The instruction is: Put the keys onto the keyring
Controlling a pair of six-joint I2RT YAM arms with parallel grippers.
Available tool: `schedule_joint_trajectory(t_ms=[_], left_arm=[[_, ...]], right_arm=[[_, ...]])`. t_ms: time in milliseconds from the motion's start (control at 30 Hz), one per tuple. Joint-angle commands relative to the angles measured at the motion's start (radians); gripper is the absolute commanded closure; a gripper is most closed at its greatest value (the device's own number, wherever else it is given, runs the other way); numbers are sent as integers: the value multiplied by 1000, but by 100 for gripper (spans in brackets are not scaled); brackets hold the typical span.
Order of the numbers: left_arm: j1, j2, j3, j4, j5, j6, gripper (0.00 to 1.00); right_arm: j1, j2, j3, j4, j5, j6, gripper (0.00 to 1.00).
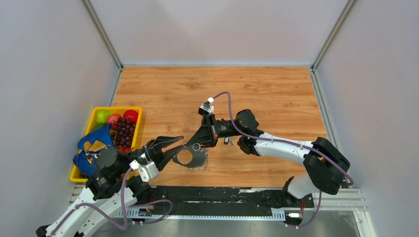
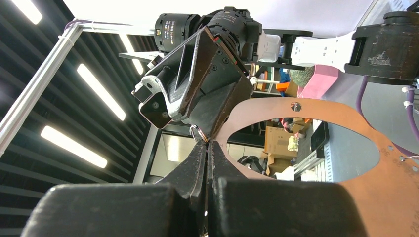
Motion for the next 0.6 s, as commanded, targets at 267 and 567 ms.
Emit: schedule_joint_trajectory(t_ms=[267, 567], left_arm=[[-20, -2, 39, -64, 123, -36, 63], [-23, 11, 100, -176, 143, -44, 63]], right_arm=[[-1, -23, 13, 8, 34, 29, 100], [-18, -26, -17, -2, -16, 53, 100]])
